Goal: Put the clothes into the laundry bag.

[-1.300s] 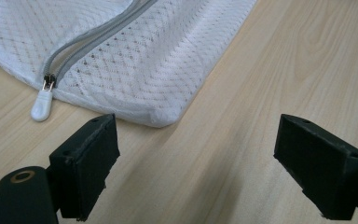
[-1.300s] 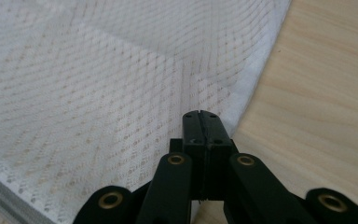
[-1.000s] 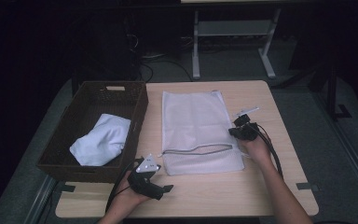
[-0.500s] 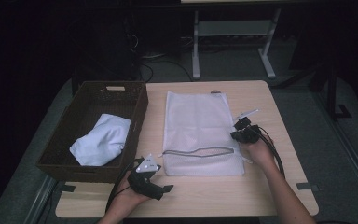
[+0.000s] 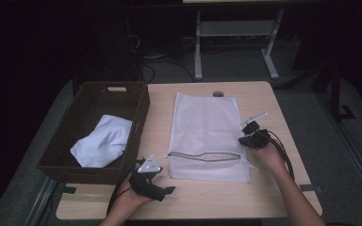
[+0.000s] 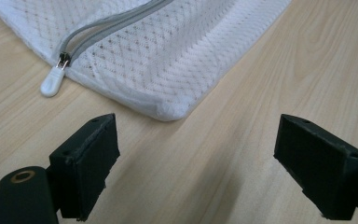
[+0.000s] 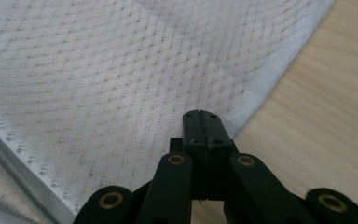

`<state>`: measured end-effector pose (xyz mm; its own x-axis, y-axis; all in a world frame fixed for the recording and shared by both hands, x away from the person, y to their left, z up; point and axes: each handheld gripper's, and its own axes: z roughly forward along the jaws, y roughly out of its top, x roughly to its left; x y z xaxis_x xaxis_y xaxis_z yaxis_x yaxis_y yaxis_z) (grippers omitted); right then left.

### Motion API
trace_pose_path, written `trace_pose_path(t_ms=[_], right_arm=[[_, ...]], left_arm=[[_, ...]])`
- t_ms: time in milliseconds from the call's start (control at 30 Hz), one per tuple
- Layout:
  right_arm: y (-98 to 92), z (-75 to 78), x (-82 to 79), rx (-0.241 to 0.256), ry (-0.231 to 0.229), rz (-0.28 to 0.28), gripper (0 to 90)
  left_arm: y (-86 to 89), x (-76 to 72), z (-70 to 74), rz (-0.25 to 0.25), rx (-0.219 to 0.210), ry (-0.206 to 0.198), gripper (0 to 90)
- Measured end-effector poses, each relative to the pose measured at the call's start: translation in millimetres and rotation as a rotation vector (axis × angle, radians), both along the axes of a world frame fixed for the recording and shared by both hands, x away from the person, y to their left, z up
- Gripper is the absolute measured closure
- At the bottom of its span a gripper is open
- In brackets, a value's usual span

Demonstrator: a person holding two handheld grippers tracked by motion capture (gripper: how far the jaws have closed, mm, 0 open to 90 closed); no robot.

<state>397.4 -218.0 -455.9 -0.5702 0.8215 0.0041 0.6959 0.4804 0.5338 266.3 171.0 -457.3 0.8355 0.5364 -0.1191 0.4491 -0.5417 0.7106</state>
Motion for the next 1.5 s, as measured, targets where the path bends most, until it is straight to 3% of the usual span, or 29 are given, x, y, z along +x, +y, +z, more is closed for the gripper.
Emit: trace_pose_path(t_ms=[367, 567, 767, 933, 1233, 1400, 1500], right_arm=[[-10.2, -0.1, -11.1, -0.002, -0.003, -0.007, 89.9], [-14.8, 1.5, -16.4, -0.012, 0.018, -0.002, 89.8], [-22.8, 0.7, -23.6, -0.009, 0.005, -0.003, 89.9], [-32.3, 1.3, -29.2, -0.017, 0.011, -0.016, 89.8], [-44.8, 0.9, -38.4, -0.008, 0.009, -0.035, 89.8], [-53.9, -0.7, -41.1, 0.03, 0.009, -0.065, 89.8], [-57.7, -0.5, -42.6, 0.011, 0.001, -0.071, 89.9]], left_arm=[[-0.1, -1.2, -0.1, -0.001, 0.003, -0.015, 13.7], [-0.1, -1.4, -0.9, -0.003, 0.001, -0.013, 13.7], [-0.6, -2.4, -0.8, -0.004, -0.001, -0.02, 13.7], [-1.2, -2.7, -1.2, 0.002, -0.013, -0.024, 13.7], [-0.9, -3.4, -0.9, -0.001, 0.003, -0.03, 13.7], [0.0, -3.7, -1.1, -0.001, 0.003, -0.031, 13.7], [0.2, -3.9, -0.7, -0.003, 0.004, -0.03, 13.7]])
